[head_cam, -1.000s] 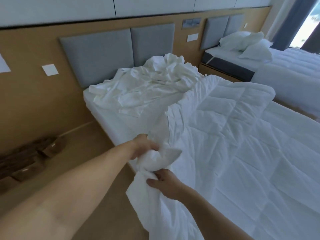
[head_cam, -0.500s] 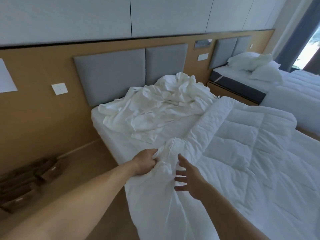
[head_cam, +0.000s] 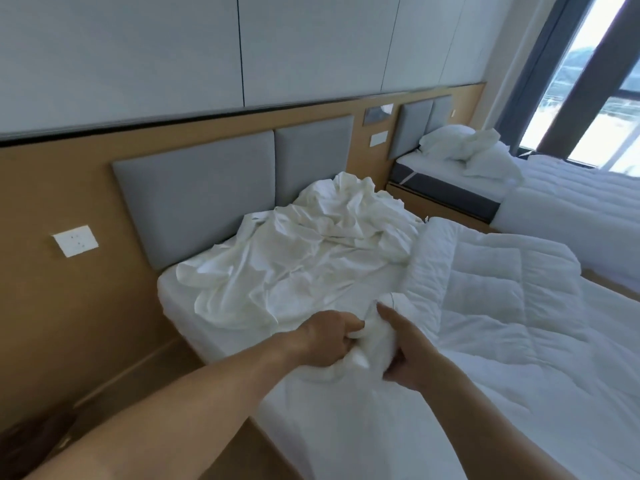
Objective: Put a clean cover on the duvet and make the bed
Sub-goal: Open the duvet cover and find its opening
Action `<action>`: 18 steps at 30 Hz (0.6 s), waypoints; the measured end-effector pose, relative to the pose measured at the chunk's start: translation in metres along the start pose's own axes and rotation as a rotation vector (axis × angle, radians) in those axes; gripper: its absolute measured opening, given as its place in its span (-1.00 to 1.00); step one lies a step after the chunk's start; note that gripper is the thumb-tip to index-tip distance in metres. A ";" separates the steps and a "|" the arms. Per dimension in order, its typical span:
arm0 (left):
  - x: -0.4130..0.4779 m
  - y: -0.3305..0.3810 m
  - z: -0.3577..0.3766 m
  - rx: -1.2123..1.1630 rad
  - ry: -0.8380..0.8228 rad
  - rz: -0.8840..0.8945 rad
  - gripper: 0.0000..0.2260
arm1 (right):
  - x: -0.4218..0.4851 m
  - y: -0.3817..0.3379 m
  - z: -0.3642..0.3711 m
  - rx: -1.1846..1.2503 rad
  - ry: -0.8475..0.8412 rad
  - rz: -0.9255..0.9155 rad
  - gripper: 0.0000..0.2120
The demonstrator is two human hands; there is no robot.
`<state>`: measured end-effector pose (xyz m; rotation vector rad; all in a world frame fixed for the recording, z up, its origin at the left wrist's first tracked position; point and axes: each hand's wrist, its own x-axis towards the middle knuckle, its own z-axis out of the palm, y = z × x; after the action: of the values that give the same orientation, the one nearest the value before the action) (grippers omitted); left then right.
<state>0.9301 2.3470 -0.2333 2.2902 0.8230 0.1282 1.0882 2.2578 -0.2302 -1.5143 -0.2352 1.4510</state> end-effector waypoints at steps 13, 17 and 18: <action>0.120 -0.065 -0.101 -0.550 -0.157 -0.199 -0.63 | 0.111 -0.094 0.058 0.088 0.271 -0.302 -0.77; 0.163 -0.086 -0.140 -0.767 -0.232 -0.214 -0.62 | 0.137 -0.140 0.078 -0.070 0.273 -0.528 -0.74; 0.174 -0.096 -0.141 -0.719 -0.305 -0.228 -0.61 | 0.150 -0.143 0.082 -0.226 0.308 -0.514 -0.72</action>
<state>0.9745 2.5852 -0.2102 1.4862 0.7197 -0.0293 1.1259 2.4760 -0.2063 -1.6781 -0.5683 0.7953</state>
